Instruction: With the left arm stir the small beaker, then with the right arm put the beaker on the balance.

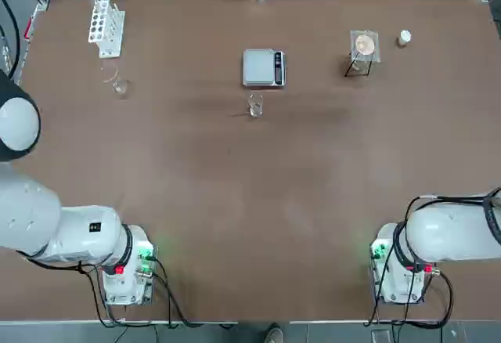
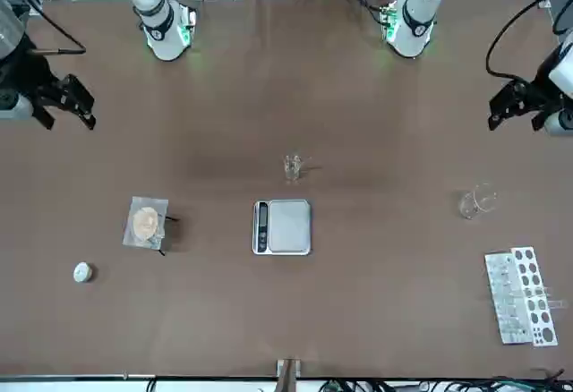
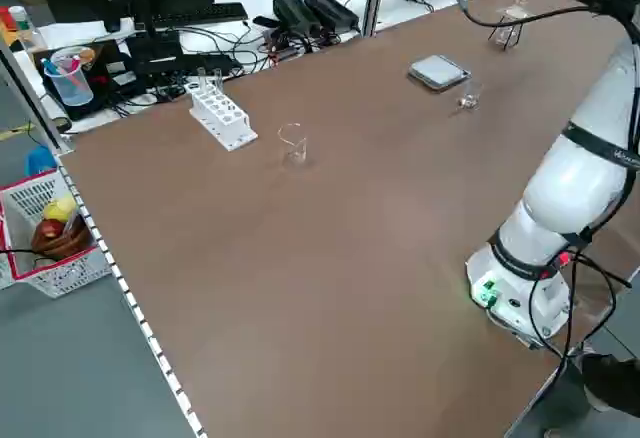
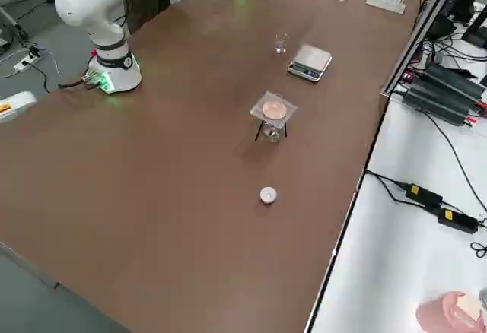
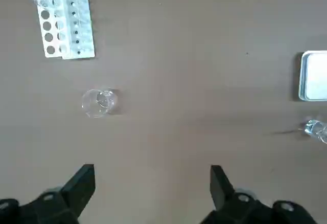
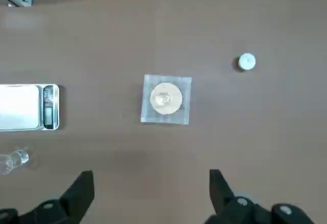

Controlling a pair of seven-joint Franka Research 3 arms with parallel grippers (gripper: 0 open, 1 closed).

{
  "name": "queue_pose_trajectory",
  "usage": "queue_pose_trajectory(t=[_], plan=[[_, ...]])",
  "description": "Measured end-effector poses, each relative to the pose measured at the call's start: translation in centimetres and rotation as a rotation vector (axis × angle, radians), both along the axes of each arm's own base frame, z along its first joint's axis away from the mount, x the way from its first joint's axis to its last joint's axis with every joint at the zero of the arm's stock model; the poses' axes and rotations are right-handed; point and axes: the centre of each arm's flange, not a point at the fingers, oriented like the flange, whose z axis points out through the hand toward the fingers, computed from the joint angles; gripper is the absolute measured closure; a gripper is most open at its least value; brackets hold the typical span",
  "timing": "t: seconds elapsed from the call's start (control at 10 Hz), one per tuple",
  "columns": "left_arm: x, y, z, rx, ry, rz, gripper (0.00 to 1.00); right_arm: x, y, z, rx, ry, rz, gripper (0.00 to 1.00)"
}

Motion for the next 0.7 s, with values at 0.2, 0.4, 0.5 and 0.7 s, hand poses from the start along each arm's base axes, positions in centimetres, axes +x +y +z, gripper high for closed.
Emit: queue_pose_trajectory(t=[0.2,0.4,0.5,0.7], plan=[[-0.1,0.0,0.0,0.001,0.007,0.000,0.00,0.0,-0.1,0.0,-0.014,-0.002,-0.001,0.00],[-0.2,-0.1,-0.4,-0.005,0.030,0.002,0.00,0.1,-0.3,-0.1,-0.025,-0.004,-0.002,0.00],[-0.2,-0.7,-0.9,-0.049,0.051,0.002,0.00,0.1,-0.3,-0.2,-0.026,-0.003,-0.002,0.00],[0.4,-2.0,-2.5,-0.162,0.098,0.013,0.00,0.2,-0.3,-0.3,-0.026,-0.003,-0.002,0.00]])
